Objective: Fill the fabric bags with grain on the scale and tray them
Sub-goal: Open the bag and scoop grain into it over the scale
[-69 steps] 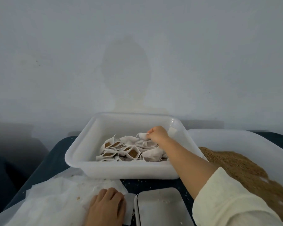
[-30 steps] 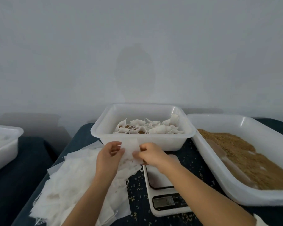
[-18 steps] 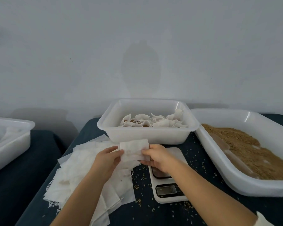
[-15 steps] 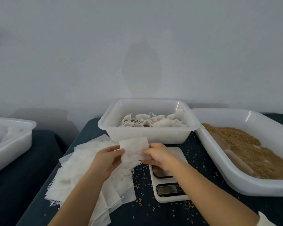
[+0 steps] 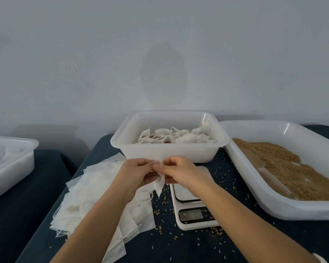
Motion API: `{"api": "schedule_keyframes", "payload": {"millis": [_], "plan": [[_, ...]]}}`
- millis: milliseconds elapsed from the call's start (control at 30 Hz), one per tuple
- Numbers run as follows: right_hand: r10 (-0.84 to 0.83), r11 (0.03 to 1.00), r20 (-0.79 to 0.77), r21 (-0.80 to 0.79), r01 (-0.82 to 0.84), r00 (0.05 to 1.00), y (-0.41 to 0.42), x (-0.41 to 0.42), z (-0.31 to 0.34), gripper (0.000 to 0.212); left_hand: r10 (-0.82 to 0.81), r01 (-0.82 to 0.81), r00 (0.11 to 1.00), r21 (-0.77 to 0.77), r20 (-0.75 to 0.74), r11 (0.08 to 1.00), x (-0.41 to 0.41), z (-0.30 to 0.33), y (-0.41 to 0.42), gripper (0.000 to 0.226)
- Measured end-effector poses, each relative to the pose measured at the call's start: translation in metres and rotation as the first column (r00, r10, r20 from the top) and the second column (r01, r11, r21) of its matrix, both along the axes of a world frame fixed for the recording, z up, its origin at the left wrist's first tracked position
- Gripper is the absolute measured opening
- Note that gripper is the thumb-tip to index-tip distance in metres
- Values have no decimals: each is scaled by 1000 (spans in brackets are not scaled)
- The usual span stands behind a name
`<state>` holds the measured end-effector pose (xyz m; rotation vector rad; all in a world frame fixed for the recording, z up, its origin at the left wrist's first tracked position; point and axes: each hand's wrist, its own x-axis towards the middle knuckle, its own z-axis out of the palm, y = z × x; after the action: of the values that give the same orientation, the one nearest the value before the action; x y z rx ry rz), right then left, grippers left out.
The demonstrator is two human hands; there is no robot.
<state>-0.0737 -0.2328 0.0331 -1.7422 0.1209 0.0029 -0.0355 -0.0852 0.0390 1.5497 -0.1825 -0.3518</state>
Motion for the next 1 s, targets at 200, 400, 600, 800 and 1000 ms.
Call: {"api": "schedule_keyframes", "payload": {"millis": [200, 400, 600, 800, 1000], "plan": [[33, 997, -74, -70, -38, 997, -15, -11, -2, 5, -52, -3, 977, 255, 209, 967, -9, -3, -9, 4], [-71, 982, -52, -179, 60, 996, -30, -16, -2, 10, -411, -91, 705, 648, 579, 757, -16, 1, -17, 24], [-93, 974, -32, -212, 84, 995, -42, -23, -2, 13, -633, -166, 477, 770, 610, 616, -15, -2, -17, 21], [-90, 922, 0, -377, 83, 996, -45, -30, -2, 16, -608, -139, 440, 719, 661, 681, -13, -12, -22, 17], [-40, 871, -48, -490, 12, 998, -69, -43, 25, 8, -499, -130, 522, 643, 692, 755, -15, -20, -31, 11]]}}
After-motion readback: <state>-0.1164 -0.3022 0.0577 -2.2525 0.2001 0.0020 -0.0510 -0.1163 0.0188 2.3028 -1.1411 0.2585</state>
